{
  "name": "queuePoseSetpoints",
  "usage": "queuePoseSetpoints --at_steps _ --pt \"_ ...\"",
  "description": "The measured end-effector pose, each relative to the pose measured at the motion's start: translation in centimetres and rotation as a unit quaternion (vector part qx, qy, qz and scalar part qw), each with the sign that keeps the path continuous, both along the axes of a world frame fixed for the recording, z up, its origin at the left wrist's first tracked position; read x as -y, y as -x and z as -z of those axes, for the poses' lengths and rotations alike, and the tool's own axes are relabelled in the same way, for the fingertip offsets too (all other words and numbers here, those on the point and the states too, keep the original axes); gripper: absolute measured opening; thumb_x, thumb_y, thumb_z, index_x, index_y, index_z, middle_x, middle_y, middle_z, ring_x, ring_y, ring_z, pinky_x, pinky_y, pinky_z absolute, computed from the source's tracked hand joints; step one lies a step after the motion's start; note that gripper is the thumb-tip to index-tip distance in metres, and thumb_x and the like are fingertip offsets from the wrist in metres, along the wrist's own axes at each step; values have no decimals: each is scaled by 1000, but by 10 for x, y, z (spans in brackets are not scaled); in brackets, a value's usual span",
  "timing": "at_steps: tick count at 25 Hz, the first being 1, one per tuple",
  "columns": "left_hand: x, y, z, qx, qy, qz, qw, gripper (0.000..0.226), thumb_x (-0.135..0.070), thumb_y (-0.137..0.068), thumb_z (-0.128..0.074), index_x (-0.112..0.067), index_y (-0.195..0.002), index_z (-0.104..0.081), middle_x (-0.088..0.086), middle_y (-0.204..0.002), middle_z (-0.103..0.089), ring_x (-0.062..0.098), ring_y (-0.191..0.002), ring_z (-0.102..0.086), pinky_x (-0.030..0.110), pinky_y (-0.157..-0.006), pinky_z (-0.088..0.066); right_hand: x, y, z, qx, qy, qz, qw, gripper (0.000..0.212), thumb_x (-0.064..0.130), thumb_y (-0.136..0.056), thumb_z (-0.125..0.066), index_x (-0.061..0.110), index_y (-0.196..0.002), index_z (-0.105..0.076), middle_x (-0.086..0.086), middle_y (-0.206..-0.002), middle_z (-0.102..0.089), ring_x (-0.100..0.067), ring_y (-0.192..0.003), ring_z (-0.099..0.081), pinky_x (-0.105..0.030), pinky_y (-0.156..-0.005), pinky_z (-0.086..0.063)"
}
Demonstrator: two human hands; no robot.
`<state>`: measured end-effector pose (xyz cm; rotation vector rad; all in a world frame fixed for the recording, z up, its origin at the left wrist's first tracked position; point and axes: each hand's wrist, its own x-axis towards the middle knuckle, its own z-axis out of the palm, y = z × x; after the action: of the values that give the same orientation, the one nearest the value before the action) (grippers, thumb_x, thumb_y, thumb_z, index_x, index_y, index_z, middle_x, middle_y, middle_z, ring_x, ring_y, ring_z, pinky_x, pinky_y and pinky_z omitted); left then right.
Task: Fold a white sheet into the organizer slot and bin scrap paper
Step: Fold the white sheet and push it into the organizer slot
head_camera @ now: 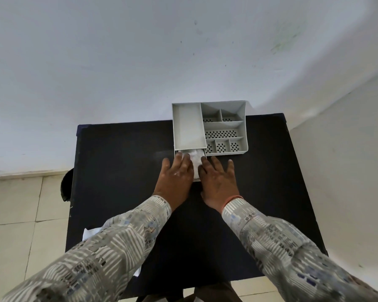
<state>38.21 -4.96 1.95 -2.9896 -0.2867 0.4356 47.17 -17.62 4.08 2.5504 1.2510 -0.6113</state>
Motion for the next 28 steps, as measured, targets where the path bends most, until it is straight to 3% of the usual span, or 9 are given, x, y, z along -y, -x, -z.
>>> queuePoseSetpoints --at_steps 4,7,11,14,17,20,23,25,28 --pt "-18 -7 0 -72 -1 -37 997 82 -62 -89 -61 -12 -153 -49 12 -168 -35 38 -116 -65 49 -93 -49 -10 -7 20 6 9 -8 1000 56 23 -105 -49 20 -160 -37 -3 -175 -25 -39 -140 -52 -72 -121 -24" --pt "-25 -18 0 -86 32 -29 995 86 -62 -90 -61 -14 -159 -40 11 -173 -26 36 -115 -69 47 -90 -53 -13 -10 20 -7 -12 0 1000 55 21 -104 -51 19 -158 -40 -7 -175 -25 -38 -123 -66 -67 -116 -35" --pt "-33 -3 3 -15 26 24 999 82 -43 -89 -72 -14 -159 -41 17 -162 -46 34 -98 -74 44 -77 -61 -3 -4 8 21 -60 -24 998 69 25 -98 -62 25 -161 -35 -14 -174 -26 -40 -118 -67 -58 -108 -43" --pt "-32 12 13 31 26 63 997 71 -29 -88 -76 -18 -153 -52 21 -152 -57 33 -79 -74 40 -60 -60 -6 -7 13 -3 -22 -37 999 63 28 -105 -48 35 -164 -26 -9 -178 -13 -40 -115 -68 -56 -104 -45" --pt "-35 11 9 5 14 40 999 61 -37 -86 -76 -21 -143 -63 19 -150 -54 35 -99 -69 42 -65 -60 -18 -13 14 -19 4 -34 999 59 28 -107 -43 38 -163 -30 -8 -176 -15 -41 -118 -65 -53 -99 -49" --pt "-36 3 -4 -24 17 3 1000 59 -52 -82 -76 -21 -132 -69 15 -145 -53 35 -117 -62 44 -74 -60 -22 -15 2 -15 -14 -33 999 58 25 -102 -54 33 -157 -39 -10 -172 -25 -39 -122 -64 -51 -97 -50" --pt "-35 0 -9 -29 13 15 999 74 -49 -84 -78 -21 -149 -58 18 -145 -56 35 -109 -68 42 -70 -60 -13 -13 -7 32 -30 -43 998 48 19 -100 -57 23 -147 -51 -12 -165 -37 -36 -114 -67 -45 -88 -49" --pt "-32 -2 -11 -38 19 47 998 65 -48 -95 -67 -25 -154 -51 17 -148 -55 34 -101 -73 40 -70 -58 -10 -10 -3 25 -14 -54 998 38 18 -102 -53 18 -140 -57 -11 -166 -38 -34 -105 -70 -41 -80 -48" --pt "-30 -11 -18 -29 52 -6 998 54 -49 -101 -55 -27 -151 -51 12 -142 -58 35 -108 -73 41 -80 -58 -13 -15 0 5 -20 -43 999 34 17 -103 -51 17 -137 -59 -9 -173 -31 -34 -103 -72 -41 -81 -51"
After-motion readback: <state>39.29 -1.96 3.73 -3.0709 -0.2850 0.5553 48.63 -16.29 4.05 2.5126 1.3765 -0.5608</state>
